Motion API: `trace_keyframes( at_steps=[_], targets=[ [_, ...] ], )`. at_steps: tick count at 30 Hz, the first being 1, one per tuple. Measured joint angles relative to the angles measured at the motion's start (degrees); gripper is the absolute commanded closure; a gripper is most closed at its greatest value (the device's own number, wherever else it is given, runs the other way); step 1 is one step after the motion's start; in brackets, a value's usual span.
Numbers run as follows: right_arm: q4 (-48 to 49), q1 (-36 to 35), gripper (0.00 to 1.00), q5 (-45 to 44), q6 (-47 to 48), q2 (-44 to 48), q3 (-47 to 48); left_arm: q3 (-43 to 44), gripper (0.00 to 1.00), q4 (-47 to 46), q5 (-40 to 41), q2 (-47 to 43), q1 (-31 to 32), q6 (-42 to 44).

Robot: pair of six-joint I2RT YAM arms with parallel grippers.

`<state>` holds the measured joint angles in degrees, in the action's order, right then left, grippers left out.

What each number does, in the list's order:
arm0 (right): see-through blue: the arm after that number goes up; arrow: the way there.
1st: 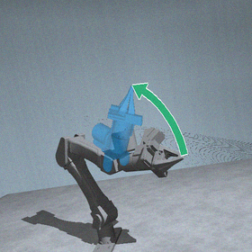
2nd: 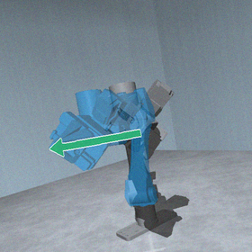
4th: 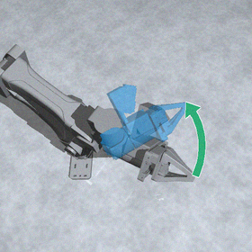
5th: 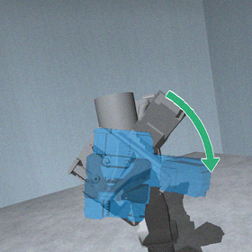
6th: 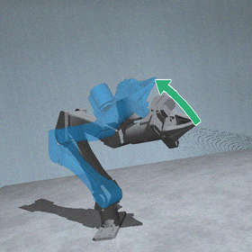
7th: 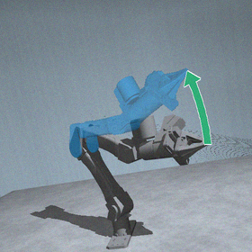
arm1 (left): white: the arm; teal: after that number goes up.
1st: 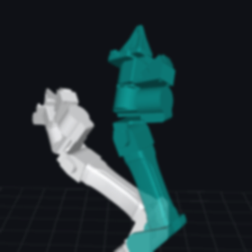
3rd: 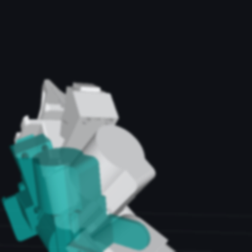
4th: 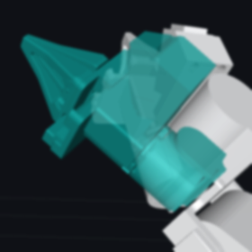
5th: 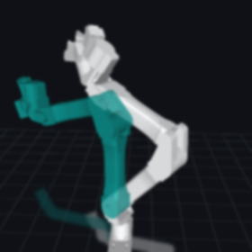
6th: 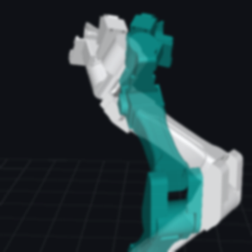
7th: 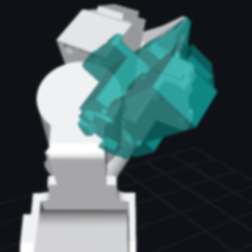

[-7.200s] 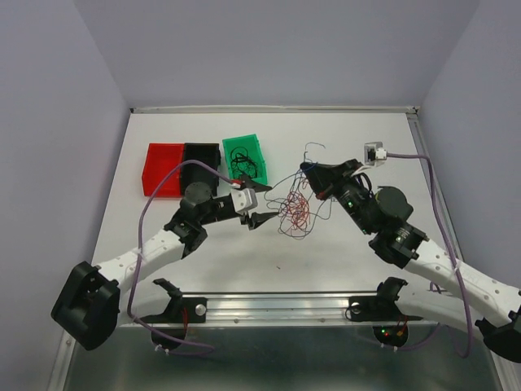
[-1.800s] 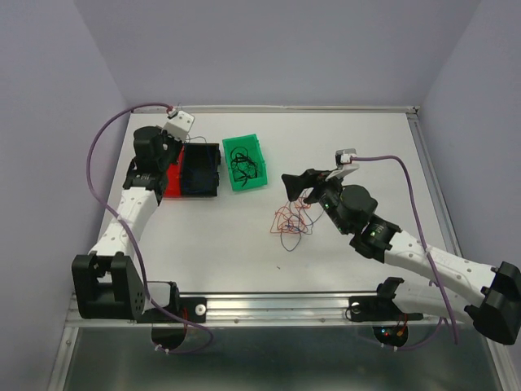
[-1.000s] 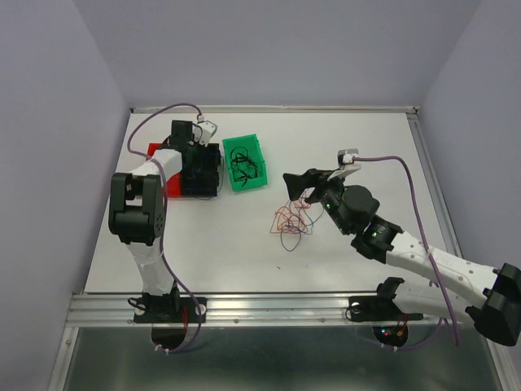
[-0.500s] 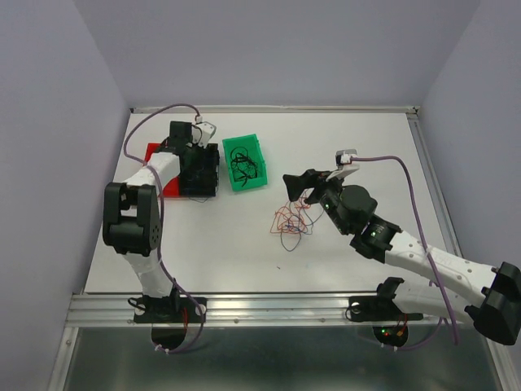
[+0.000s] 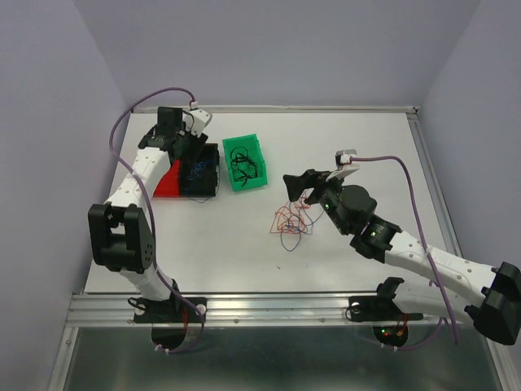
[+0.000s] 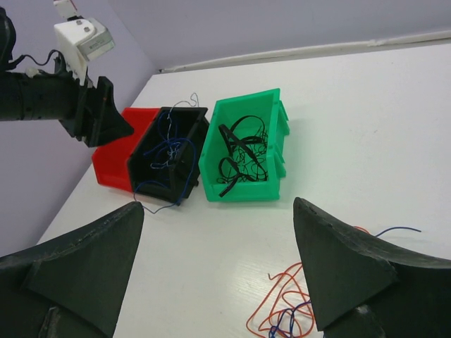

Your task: Untangle the cables

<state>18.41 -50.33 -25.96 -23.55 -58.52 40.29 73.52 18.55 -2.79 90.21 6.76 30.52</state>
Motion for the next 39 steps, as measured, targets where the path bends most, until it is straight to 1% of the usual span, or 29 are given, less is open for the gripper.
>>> trace_keyframes(
  at_steps=[2, 4, 6, 8, 10, 11, 13, 15, 18, 22, 26, 27, 30, 31, 34, 35, 39],
  targets=[
    [0.0, 0.0, 0.09, 0.0, 0.0, 0.0, 0.0, 5.2, 0.34, 3.7, -0.2, 2.8, -0.1, 0.2],
    [0.0, 0.0, 0.09, 0.0, 0.0, 0.0, 0.0, 12.4, 0.34, 5.7, -0.6, 7.6, -0.2, 0.1],
    [0.0, 0.0, 0.09, 0.0, 0.0, -0.1, 0.0, 23.8, 0.34, 8.2, -1.4, 14.9, -0.3, -0.1],
    [0.0, 0.0, 0.09, 0.0, 0.0, -0.2, 0.0, 31.8, 0.34, 9.1, -1.5, 20.7, -0.4, -0.6],
    [0.0, 0.0, 0.09, 0.0, 0.0, -0.2, 0.0, 36.8, 0.34, 9.9, -1.5, 25.2, -0.5, -1.0],
    [0.0, 0.0, 0.09, 0.0, 0.0, -0.3, 0.0, 40.5, 0.34, 12.4, -1.5, 28.2, -0.5, -1.1],
    [-0.1, 0.0, 0.09, 0.0, 0.0, -0.4, 0.0, 44.7, 0.34, 14.4, -1.5, 32.7, -0.5, -1.4],
    [-0.1, 0.0, 0.09, 0.0, 0.0, -0.4, 0.0, 46.3, 0.34, 15.3, -1.5, 35.7, -0.5, -1.5],
    [-0.3, 0.0, 0.09, 0.0, 0.0, -0.4, 0.0, 46.2, 0.34, 17.6, -1.7, 38.1, -0.5, -1.7],
    [-0.4, 0.0, 0.09, 0.0, 0.0, -0.4, 0.0, 45.7, 0.34, 18.5, -2.4, 38.5, -0.5, -1.9],
    [-0.4, 0.0, 0.09, 0.0, 0.0, -0.4, 0.0, 45.7, 0.36, 18.6, -2.6, 38.5, -0.5, -2.0],
    [-0.4, 0.0, 0.09, 0.0, 0.0, -0.4, 0.0, 45.6, 0.39, 18.6, -2.6, 38.5, -0.5, -2.0],
    [-0.4, 0.0, 0.09, 0.0, 0.0, -0.4, 0.0, 45.5, 0.42, 18.4, -2.6, 38.5, -0.5, -2.0],
    [-0.4, 0.0, 0.09, 0.0, 0.0, -0.4, 0.0, 45.4, 0.46, 18.5, -2.6, 38.5, -0.5, -2.0],
    [-0.4, 0.0, 0.09, 0.0, 0.0, -0.4, 0.0, 45.4, 0.53, 18.5, -2.5, 38.8, -0.5, -1.9],
    [-0.4, 0.0, 0.09, 0.0, 0.0, -0.4, 0.0, 45.4, 0.58, 18.5, -2.5, 39.0, -0.5, -1.9],
    [-0.4, 0.0, 0.09, 0.0, 0.0, -0.4, 0.0, 45.5, 0.65, 18.6, -2.7, 40.3, -0.5, -1.6]
  ],
)
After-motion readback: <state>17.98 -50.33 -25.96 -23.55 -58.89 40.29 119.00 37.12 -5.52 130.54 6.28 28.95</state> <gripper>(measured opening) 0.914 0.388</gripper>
